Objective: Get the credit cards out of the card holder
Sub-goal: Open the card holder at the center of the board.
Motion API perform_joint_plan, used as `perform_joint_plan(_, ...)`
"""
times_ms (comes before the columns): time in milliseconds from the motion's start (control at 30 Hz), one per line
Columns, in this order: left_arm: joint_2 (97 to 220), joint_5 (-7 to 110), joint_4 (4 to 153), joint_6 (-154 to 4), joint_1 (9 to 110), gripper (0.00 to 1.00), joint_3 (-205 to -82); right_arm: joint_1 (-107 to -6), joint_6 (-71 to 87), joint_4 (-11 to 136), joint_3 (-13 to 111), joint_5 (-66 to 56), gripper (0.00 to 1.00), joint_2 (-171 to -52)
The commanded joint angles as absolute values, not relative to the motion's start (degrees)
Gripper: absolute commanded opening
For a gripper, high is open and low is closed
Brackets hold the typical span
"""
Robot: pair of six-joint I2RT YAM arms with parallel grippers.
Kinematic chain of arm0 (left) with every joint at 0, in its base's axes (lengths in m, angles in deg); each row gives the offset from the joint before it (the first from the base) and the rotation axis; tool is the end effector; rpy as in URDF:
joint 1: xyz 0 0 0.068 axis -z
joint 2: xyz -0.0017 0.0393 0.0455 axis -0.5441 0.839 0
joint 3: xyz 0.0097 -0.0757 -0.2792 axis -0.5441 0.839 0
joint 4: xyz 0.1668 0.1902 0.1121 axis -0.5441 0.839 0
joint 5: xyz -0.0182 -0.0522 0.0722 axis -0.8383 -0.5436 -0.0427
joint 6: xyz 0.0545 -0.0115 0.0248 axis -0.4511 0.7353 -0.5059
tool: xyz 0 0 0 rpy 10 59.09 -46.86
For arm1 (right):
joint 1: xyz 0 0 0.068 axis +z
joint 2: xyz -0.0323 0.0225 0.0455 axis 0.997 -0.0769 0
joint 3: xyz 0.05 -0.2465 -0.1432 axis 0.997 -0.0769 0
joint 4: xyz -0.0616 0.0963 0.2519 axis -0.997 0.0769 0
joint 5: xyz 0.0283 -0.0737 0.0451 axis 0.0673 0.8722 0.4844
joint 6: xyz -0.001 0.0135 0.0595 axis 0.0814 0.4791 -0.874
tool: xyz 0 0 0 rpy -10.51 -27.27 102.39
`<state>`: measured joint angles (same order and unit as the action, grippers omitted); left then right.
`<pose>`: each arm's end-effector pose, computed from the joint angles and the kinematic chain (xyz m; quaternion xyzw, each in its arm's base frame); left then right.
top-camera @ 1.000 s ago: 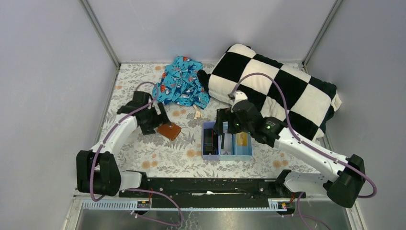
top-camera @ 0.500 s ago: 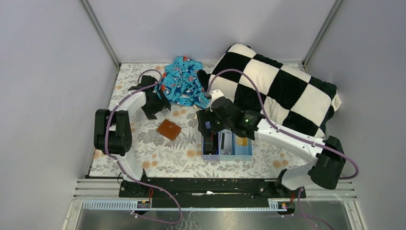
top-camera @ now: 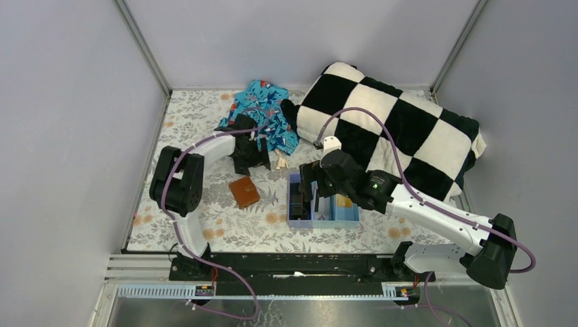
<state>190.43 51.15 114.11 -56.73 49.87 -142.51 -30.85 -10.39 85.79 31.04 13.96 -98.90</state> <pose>0.3721 -0.1200 0.1650 -0.1004 0.9764 -0.1369 0.1331 0.1697 0.2245 0.3175 -0.1793 0.8641 0.2296 0.4105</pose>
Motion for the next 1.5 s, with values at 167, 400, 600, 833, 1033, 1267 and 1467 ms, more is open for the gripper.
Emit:
perform_joint_plan(167, 178.5, 47.2, 116.8, -57.0, 58.2, 0.88, -138.2, -30.7, -10.7, 84.6, 34.5, 14.5, 1.00, -101.4)
perform_joint_plan(400, 164.4, 49.9, 119.7, -53.0, 47.2, 0.92, -134.7, -22.8, -18.3, 81.5, 39.3, 19.1, 1.00, -110.8)
perform_joint_plan(600, 161.8, 51.7, 122.8, -52.8, 36.8, 0.91, -126.2, -16.8, -19.2, 83.5, 52.4, 22.6, 1.00, -125.5)
perform_joint_plan(833, 157.5, 52.7, 123.2, -49.4, 28.7, 0.94, -120.2, -15.6, -21.6, 82.6, 61.0, 24.6, 0.79, -139.3)
perform_joint_plan(1033, 156.4, 48.7, 122.0, -49.2, 24.9, 0.94, -117.4, -15.6, -22.5, 85.0, 68.1, 26.4, 0.56, -149.2)
perform_joint_plan(1267, 156.3, 44.8, 120.1, -49.8, 25.0, 0.95, -114.1, -15.6, -24.1, 86.3, 73.5, 27.8, 0.55, -156.2)
perform_joint_plan(1467, 155.2, 43.9, 119.8, -50.2, 25.0, 0.95, -113.4, -15.6, -22.7, 89.0, 78.7, 31.9, 0.51, -160.6)
